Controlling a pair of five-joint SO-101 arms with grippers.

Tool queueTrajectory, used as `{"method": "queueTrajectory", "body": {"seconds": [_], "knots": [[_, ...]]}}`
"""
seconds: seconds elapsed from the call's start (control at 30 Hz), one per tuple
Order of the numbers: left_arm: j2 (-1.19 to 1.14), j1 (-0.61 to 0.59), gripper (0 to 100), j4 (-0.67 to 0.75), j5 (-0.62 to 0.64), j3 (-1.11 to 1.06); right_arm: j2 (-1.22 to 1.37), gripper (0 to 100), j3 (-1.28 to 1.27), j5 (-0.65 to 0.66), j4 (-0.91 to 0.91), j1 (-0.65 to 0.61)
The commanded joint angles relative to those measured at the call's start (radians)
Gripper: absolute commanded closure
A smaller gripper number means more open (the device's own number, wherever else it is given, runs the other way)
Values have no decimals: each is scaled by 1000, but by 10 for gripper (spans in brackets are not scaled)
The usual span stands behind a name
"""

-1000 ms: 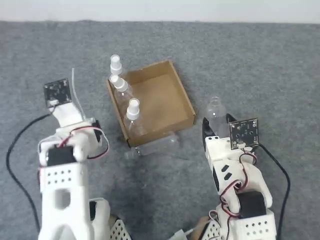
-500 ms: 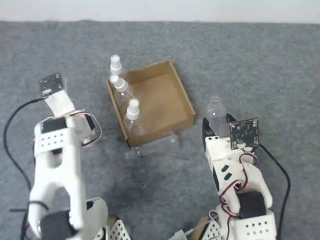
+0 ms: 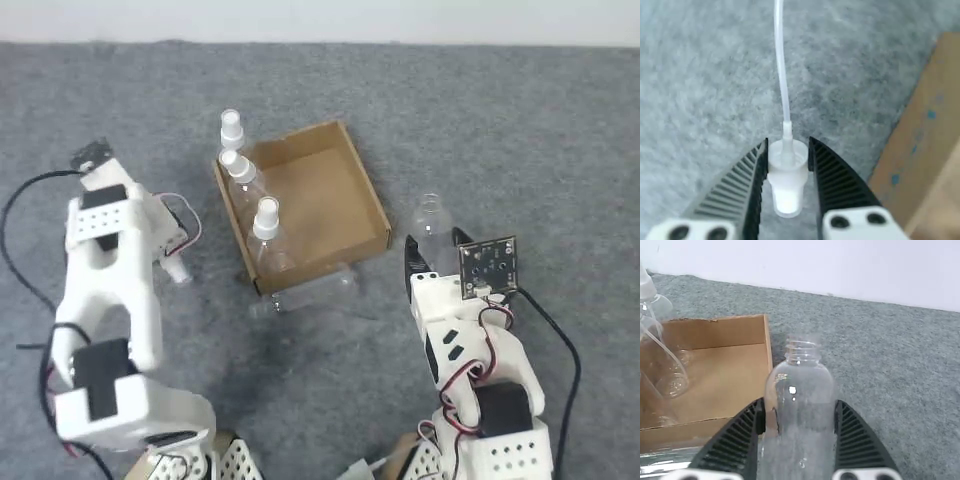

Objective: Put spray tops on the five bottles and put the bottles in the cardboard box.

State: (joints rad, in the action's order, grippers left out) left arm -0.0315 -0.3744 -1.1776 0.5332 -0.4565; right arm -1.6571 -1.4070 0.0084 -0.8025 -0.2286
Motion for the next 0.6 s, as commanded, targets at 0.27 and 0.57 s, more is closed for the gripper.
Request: {"method": "queueTrajectory", "body": {"seconds": [0.27, 0.57], "knots": [[-3, -86, 988, -58, 474, 160, -19, 951, 12, 0, 28, 2], [61, -91, 989, -58, 721, 122, -19, 951, 12, 0, 28, 2]]}}
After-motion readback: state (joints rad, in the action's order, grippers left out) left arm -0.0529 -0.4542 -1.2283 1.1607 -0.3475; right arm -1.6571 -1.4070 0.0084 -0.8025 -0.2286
